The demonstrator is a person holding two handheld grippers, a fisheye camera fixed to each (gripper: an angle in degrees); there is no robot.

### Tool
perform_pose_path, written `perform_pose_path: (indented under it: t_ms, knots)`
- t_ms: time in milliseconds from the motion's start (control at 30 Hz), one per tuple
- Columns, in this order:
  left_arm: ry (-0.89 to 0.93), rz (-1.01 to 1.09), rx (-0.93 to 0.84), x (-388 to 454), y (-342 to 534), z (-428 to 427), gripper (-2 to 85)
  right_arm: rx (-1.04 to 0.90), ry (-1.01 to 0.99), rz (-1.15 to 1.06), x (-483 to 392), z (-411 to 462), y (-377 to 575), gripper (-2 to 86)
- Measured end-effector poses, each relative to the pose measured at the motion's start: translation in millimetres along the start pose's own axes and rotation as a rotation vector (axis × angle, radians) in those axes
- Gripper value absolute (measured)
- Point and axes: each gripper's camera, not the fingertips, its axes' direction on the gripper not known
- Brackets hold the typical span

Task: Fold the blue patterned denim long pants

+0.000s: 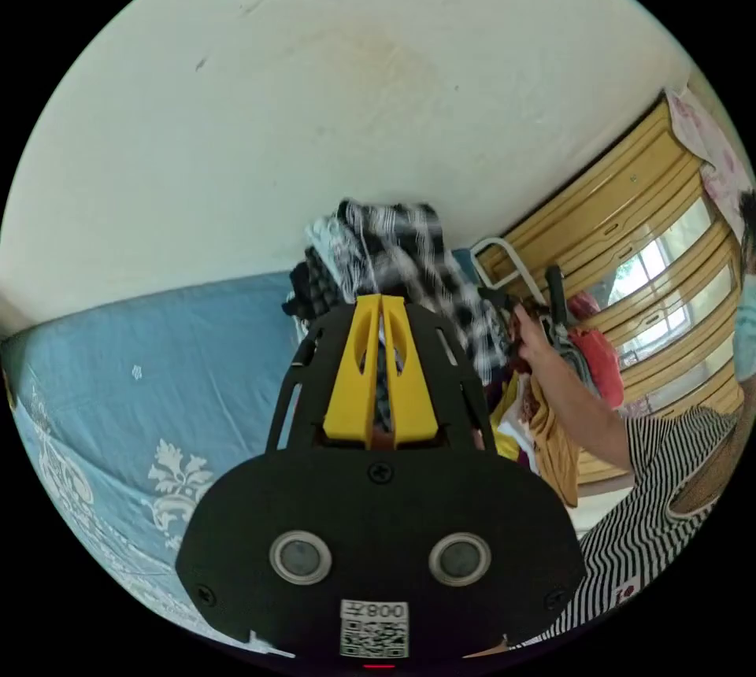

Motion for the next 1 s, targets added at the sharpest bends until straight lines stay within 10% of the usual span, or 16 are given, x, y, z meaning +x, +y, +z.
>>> perform_pose_path:
  t_ms: [233, 1000]
  knots:
    - [-0.013, -0.061, -0.192, -27, 79, 51, 0.0, -0.310, 0.176, -0.174, -11, 139, -81, 10.5]
    - [0.124, -0.220, -0.268, -113, 220, 199, 0.1, -0.247, 0.259, -0.285, 27, 154, -169, 2.4]
